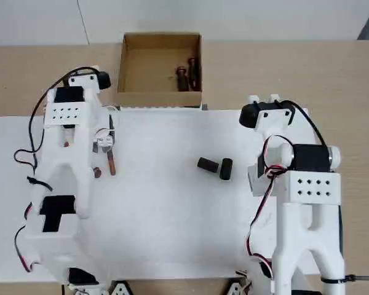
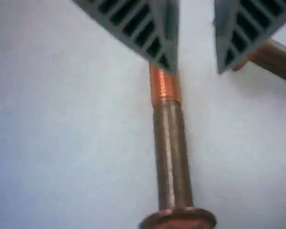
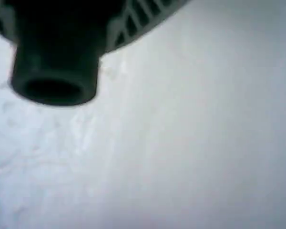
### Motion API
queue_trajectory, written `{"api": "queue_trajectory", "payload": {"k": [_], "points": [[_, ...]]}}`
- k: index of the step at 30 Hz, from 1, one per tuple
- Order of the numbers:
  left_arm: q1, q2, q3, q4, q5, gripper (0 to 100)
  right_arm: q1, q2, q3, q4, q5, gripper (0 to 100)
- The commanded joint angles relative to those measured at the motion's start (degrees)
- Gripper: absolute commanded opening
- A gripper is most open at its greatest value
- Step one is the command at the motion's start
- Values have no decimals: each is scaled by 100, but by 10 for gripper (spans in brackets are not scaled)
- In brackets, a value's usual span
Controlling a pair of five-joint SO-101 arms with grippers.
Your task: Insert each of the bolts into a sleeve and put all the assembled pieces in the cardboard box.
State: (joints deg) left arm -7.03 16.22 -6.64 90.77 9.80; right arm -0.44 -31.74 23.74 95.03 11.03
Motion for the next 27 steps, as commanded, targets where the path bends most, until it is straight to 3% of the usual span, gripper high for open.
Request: {"api": "queue_trajectory", "payload": {"k": [1, 9, 27], "points": [[-35, -35, -207, -167, 0, 75, 31, -171, -26, -84, 79, 4], [0, -26, -198, -431, -9, 119, 4, -171, -26, -84, 79, 4], [0, 932, -215, -993, -9, 118, 13, -127, -18, -163, 79, 4]]}}
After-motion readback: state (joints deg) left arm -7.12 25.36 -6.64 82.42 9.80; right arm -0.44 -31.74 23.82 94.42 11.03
